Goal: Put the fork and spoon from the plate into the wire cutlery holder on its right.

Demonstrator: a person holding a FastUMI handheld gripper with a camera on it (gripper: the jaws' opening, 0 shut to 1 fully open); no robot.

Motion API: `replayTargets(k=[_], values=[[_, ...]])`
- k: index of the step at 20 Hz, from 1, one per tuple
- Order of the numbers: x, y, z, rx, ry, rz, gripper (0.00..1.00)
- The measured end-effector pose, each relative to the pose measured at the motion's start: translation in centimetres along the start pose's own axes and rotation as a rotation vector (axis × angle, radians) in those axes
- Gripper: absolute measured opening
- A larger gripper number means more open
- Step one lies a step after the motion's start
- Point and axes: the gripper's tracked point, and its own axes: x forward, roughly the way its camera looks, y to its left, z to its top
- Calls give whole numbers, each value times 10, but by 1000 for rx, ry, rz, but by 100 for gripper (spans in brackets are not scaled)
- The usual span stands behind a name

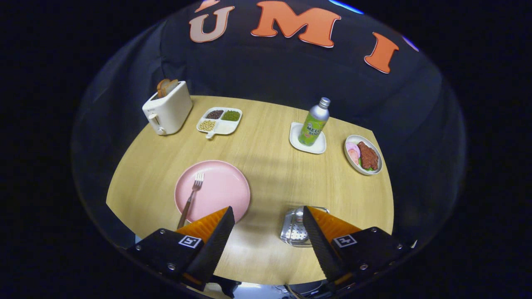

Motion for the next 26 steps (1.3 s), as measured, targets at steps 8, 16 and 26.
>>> replayTargets(k=[8, 16, 26], values=[[34, 98, -23, 30, -53, 68, 100], [60, 135, -29, 25, -86, 59, 100], [96, 162, -48, 27, -47, 72, 95]])
